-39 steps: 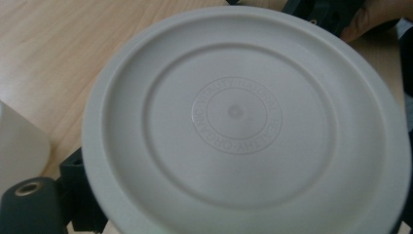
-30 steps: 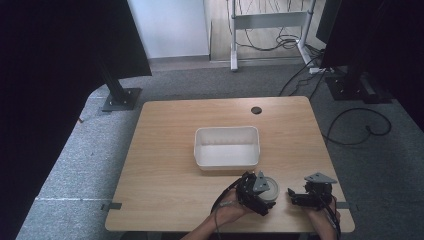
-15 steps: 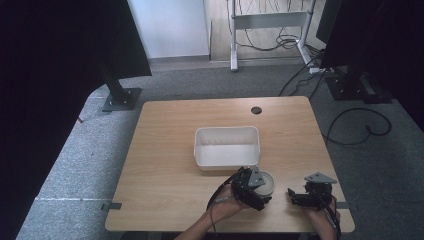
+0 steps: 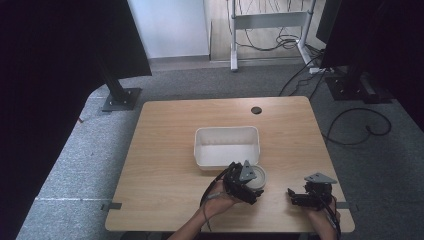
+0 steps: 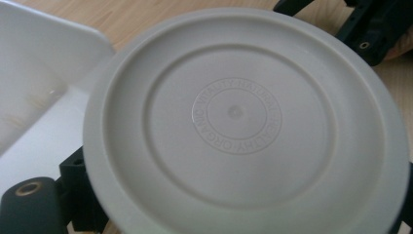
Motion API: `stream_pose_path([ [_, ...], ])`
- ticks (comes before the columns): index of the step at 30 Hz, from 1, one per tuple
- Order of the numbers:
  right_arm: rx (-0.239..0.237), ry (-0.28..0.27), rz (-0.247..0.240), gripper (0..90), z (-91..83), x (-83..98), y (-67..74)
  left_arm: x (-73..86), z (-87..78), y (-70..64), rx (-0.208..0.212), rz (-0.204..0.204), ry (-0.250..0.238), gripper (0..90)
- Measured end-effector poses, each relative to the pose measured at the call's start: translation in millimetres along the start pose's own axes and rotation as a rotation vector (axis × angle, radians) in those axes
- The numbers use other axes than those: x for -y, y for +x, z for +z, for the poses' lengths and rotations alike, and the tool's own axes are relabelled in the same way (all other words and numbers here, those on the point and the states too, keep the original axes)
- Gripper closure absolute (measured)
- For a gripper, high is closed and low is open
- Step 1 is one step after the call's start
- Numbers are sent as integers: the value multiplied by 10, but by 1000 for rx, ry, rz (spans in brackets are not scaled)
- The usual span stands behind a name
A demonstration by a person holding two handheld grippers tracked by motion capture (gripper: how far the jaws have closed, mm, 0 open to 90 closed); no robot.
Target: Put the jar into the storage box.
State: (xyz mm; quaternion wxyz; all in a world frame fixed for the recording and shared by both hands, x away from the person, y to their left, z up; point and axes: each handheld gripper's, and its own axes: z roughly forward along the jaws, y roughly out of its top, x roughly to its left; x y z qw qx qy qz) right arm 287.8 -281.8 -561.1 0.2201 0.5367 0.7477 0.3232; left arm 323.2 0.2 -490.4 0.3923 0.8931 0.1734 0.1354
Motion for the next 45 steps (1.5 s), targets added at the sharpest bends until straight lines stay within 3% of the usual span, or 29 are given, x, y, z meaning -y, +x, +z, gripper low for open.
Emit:
stream_pose_path([
  [20,0,0,0,28,0,0,0,-2,-141,356,-78,-53,7,101],
  [36,0,0,0,28,0,0,0,2,-144,596,-109,-119,-4,101],
  [45,0,0,1,28,0,0,0,-19,-122,714,-132,-133,0,101],
])
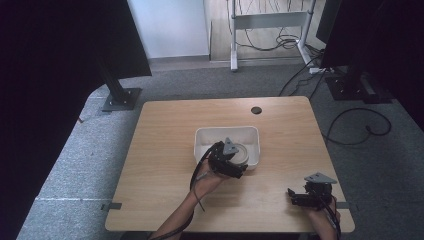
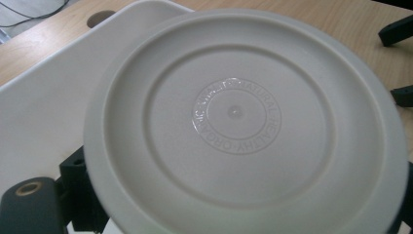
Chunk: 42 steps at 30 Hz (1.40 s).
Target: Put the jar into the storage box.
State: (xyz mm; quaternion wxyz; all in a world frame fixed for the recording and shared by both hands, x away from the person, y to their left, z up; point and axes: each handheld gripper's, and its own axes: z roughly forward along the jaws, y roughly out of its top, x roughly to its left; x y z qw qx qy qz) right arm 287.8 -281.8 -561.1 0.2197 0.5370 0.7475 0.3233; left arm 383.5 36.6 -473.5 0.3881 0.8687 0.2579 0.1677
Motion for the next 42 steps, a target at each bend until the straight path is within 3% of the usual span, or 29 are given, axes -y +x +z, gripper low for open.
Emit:
stream_pose_path([
  [12,-1,-1,-1,28,0,0,1,-52,57,112,-36,-15,0,101],
  [25,-3,-1,-5,28,1,0,1,-59,178,205,-73,-61,-9,101],
  [42,-6,-1,-8,28,1,0,2,19,447,174,-130,-119,15,101],
])
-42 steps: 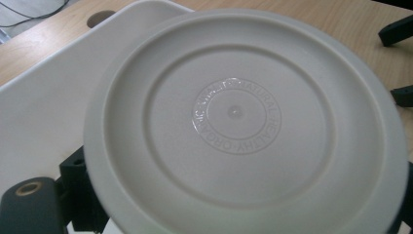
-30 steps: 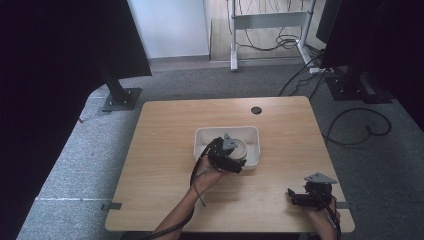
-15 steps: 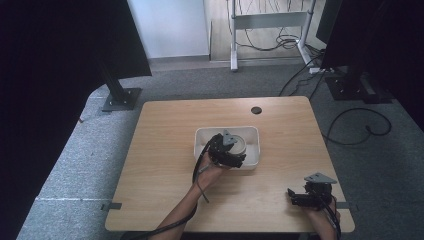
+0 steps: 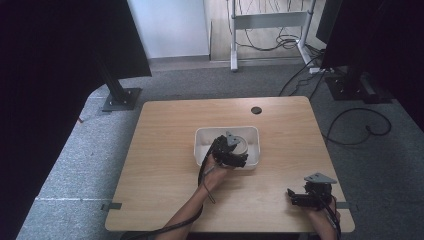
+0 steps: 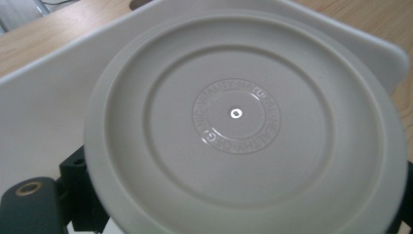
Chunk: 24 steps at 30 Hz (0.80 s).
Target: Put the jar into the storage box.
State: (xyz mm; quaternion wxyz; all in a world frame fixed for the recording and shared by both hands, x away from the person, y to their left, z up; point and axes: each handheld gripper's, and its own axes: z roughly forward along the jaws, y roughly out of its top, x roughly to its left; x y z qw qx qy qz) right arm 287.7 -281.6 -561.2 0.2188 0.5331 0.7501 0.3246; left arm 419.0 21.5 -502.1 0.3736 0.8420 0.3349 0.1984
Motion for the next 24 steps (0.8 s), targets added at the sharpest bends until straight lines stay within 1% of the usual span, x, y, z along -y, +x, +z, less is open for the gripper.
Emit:
stream_pose_path([
  [5,0,0,0,28,0,0,0,31,46,-2,-10,-14,9,101],
  [9,0,0,-1,28,0,0,0,56,82,-17,-16,-12,20,101],
  [14,-1,1,1,28,-1,-1,1,89,133,-22,-15,-23,34,101],
  [19,-1,1,1,28,-1,0,1,93,140,5,-5,-53,34,101],
  [22,-1,1,0,28,-1,0,2,94,144,51,15,-90,40,100],
  [24,-1,1,0,28,0,0,2,88,145,54,16,-86,46,100],
])
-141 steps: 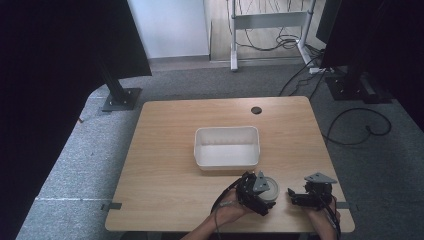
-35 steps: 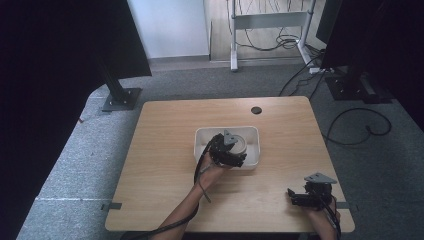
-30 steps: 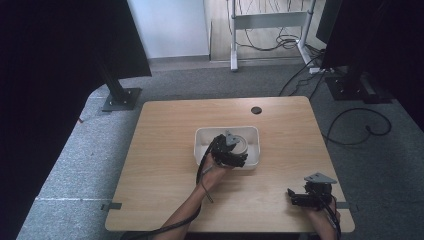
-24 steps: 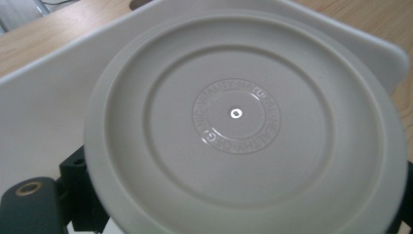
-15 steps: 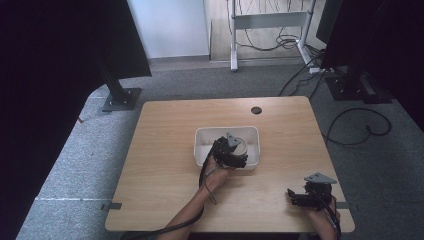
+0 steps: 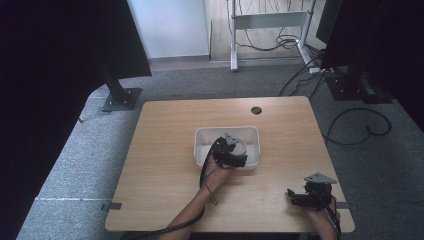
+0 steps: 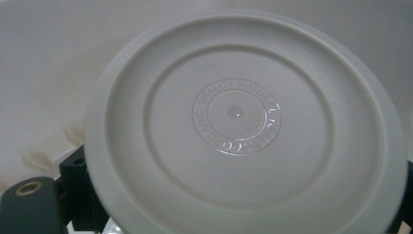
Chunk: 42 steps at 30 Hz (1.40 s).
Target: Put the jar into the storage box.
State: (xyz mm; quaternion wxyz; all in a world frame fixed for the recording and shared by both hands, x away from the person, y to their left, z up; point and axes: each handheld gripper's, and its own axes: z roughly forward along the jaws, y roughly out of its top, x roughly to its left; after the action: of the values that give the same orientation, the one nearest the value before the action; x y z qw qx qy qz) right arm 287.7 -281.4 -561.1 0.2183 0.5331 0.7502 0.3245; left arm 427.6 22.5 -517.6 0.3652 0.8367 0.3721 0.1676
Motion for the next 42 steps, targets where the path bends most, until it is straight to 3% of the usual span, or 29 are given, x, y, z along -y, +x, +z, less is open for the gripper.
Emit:
stream_pose_path([
  [7,0,0,0,28,0,0,0,0,3,7,9,19,1,96],
  [13,0,0,0,28,0,0,0,1,-19,6,17,34,-11,37],
  [42,0,-1,1,28,0,0,1,15,-358,58,36,79,-70,40],
])
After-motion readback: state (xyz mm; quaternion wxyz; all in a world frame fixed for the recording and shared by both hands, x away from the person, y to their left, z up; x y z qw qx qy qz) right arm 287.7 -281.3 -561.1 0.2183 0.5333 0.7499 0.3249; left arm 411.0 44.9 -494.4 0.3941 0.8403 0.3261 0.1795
